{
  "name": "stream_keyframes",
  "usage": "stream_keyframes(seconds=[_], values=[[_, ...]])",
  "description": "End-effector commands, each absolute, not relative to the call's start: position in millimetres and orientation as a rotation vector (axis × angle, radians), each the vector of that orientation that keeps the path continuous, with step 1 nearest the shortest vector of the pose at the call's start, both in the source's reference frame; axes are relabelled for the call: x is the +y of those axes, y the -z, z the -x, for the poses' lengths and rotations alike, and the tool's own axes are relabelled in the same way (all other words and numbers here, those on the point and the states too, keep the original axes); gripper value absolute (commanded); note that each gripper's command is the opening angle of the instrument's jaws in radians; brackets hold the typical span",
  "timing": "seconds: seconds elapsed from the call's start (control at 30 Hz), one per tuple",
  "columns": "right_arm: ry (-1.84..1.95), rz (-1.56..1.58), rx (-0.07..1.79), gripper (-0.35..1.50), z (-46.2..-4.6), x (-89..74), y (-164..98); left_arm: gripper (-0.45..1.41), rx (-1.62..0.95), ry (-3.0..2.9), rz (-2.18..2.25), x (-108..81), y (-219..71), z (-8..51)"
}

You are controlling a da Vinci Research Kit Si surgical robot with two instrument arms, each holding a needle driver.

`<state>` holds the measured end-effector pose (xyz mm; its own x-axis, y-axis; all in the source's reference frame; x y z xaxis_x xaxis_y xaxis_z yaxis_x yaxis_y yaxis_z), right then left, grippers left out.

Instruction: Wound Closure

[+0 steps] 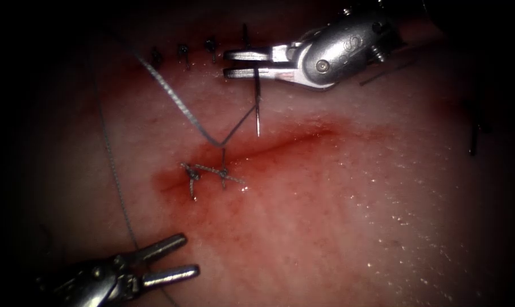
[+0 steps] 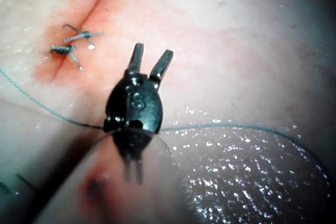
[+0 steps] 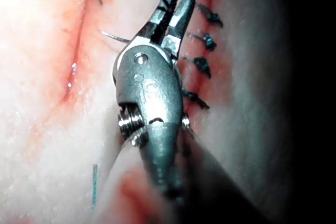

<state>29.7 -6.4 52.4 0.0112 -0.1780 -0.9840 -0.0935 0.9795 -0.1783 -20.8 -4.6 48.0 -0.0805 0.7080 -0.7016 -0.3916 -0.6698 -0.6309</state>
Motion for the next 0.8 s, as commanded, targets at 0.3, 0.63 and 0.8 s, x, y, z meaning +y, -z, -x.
stream_keyframes(seconds=[0.3, 0.63, 0.8], values=[[0.122, 0.232, 1.544, -0.35, -30.7, -6.7, -53.5, 0.20, -0.332, -1.836, 1.422, -3.4, -50.2, 24.8], [0.134, 0.235, 1.530, -0.35, -31.0, -7.2, -54.3, 0.17, -0.335, -1.875, 1.415, -3.2, -52.8, 26.9], [0.139, 0.234, 1.539, -0.35, -31.2, -7.5, -54.3, 0.17, -0.318, -1.875, 1.404, -2.3, -54.7, 27.2]])
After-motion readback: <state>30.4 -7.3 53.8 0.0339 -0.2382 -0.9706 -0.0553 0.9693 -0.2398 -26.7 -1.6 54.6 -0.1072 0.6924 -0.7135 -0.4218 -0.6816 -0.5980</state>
